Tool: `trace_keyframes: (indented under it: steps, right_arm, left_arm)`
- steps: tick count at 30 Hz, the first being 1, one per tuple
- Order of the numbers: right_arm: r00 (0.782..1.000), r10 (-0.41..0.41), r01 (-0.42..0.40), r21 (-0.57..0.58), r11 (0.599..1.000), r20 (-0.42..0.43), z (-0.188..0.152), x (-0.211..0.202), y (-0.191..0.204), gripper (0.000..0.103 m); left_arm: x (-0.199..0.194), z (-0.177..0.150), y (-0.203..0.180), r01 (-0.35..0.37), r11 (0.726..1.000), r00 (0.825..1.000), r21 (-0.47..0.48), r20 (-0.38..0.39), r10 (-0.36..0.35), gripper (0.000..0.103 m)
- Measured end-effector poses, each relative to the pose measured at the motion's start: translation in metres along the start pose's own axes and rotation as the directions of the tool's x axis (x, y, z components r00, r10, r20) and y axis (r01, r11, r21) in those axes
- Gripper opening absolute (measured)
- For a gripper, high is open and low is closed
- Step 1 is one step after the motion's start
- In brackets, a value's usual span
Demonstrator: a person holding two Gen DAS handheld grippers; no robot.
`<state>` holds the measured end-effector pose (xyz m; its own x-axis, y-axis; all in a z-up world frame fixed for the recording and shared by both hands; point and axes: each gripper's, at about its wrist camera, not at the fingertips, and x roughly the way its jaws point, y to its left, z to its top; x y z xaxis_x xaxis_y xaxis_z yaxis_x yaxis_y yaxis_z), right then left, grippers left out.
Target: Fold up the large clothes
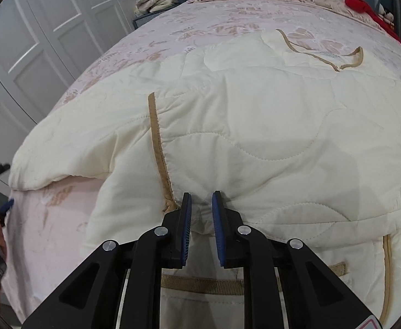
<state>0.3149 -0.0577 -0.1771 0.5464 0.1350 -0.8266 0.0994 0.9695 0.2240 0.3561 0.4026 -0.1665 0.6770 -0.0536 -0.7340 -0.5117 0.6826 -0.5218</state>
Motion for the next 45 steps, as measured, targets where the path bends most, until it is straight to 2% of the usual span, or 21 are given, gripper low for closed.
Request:
trace_keyframes:
  steps: [2, 4, 7, 9, 11, 13, 15, 18, 19, 21, 23, 24, 25, 26, 28, 30, 32, 37, 38, 43, 45]
  right_arm:
    - [1.0, -0.014, 0.014, -0.012, 1.0, 0.01, -0.002, 0.002, 0.002, 0.016]
    - [0.999, -0.029, 0.029, -0.028, 0.999, 0.028, -0.004, 0.002, 0.004, 0.016]
    - [0.999, -0.02, 0.021, -0.022, 1.0, 0.043, -0.007, -0.005, 0.002, 0.015]
    - [0.998, 0.001, -0.001, 0.004, 1.0, 0.06, -0.012, -0.023, -0.001, 0.016]
    - [0.995, 0.028, -0.029, 0.01, 1.0, 0.091, -0.022, -0.047, -0.005, 0.017]
    - [0.992, 0.04, -0.039, -0.009, 0.999, 0.118, -0.037, -0.076, -0.013, 0.018]
    - [0.989, 0.036, -0.032, -0.03, 0.999, 0.144, -0.05, -0.102, -0.026, 0.018]
    - [0.986, 0.006, 0.0, -0.037, 0.999, 0.167, -0.064, -0.136, -0.054, 0.023]
    - [0.986, -0.003, 0.008, -0.029, 1.0, 0.17, -0.067, -0.144, -0.064, 0.024]
    - [0.985, -0.029, 0.028, 0.005, 1.0, 0.17, -0.075, -0.165, -0.094, 0.024]
    - [0.984, -0.067, 0.064, 0.024, 0.998, 0.164, -0.082, -0.181, -0.12, 0.025]
    - [0.983, -0.088, 0.083, 0.036, 0.996, 0.164, -0.087, -0.188, -0.133, 0.027]
    - [0.981, -0.107, 0.1, 0.051, 0.994, 0.16, -0.092, -0.195, -0.146, 0.034]
    - [0.981, -0.119, 0.111, 0.064, 0.992, 0.156, -0.093, -0.199, -0.156, 0.037]
    - [0.979, -0.145, 0.13, 0.107, 0.986, 0.146, -0.101, -0.208, -0.183, 0.046]
    - [0.979, -0.147, 0.127, 0.144, 0.982, 0.144, -0.103, -0.213, -0.202, 0.052]
    - [0.979, -0.136, 0.108, 0.183, 0.977, 0.15, -0.098, -0.215, -0.222, 0.058]
    - [0.976, -0.083, 0.02, 0.297, 0.955, 0.2, -0.057, -0.2, -0.271, 0.062]
    - [0.976, -0.081, 0.012, 0.319, 0.948, 0.204, -0.051, -0.195, -0.278, 0.062]
    - [0.978, -0.077, -0.018, 0.448, 0.894, 0.193, -0.004, -0.154, -0.317, 0.062]
    - [0.981, -0.079, -0.012, 0.458, 0.889, 0.178, 0.006, -0.14, -0.323, 0.062]
  left_arm:
    - [0.006, 0.002, -0.01, 0.015, 1.0, 0.999, 0.024, -0.038, -0.014, 0.032]
    - [0.003, 0.005, -0.024, 0.056, 0.998, 0.997, 0.042, -0.058, -0.054, 0.011]
    - [-0.026, 0.007, -0.068, 0.126, 0.983, 0.992, 0.133, -0.01, -0.126, 0.007]
    - [-0.058, 0.004, -0.113, 0.185, 0.956, 0.981, 0.229, 0.019, -0.194, 0.007]
    - [-0.093, -0.007, -0.165, 0.259, 0.908, 0.959, 0.33, 0.027, -0.284, 0.007]
    - [-0.131, -0.032, -0.224, 0.357, 0.831, 0.918, 0.428, 0.007, -0.397, 0.006]
    - [-0.156, -0.063, -0.272, 0.435, 0.757, 0.877, 0.488, -0.037, -0.48, 0.006]
    - [-0.183, -0.137, -0.348, 0.576, 0.618, 0.793, 0.535, -0.183, -0.581, 0.006]
    - [-0.185, -0.159, -0.363, 0.604, 0.592, 0.776, 0.533, -0.224, -0.59, 0.006]
    - [-0.177, -0.212, -0.397, 0.644, 0.558, 0.755, 0.524, -0.314, -0.576, 0.007]
    - [-0.155, -0.265, -0.423, 0.65, 0.548, 0.759, 0.527, -0.404, -0.511, 0.011]
    - [-0.141, -0.293, -0.431, 0.639, 0.554, 0.769, 0.533, -0.441, -0.463, 0.015]
    - [-0.128, -0.314, -0.435, 0.631, 0.565, 0.775, 0.532, -0.474, -0.419, 0.032]
    - [-0.114, -0.338, -0.435, 0.627, 0.578, 0.773, 0.522, -0.512, -0.375, 0.043]
    - [-0.1, -0.36, -0.416, 0.632, 0.601, 0.758, 0.488, -0.551, -0.349, 0.05]
    - [-0.098, -0.361, -0.39, 0.64, 0.632, 0.743, 0.436, -0.561, -0.365, 0.068]
    - [-0.096, -0.337, -0.349, 0.624, 0.683, 0.756, 0.38, -0.516, -0.404, 0.083]
    - [-0.053, -0.263, -0.251, 0.467, 0.87, 0.832, 0.156, -0.411, -0.373, 0.081]
    - [-0.044, -0.252, -0.236, 0.441, 0.892, 0.84, 0.104, -0.399, -0.369, 0.079]
    - [-0.011, -0.199, -0.191, 0.38, 0.924, 0.869, -0.03, -0.33, -0.368, 0.069]
    - [-0.001, -0.195, -0.187, 0.372, 0.926, 0.871, -0.065, -0.32, -0.372, 0.069]
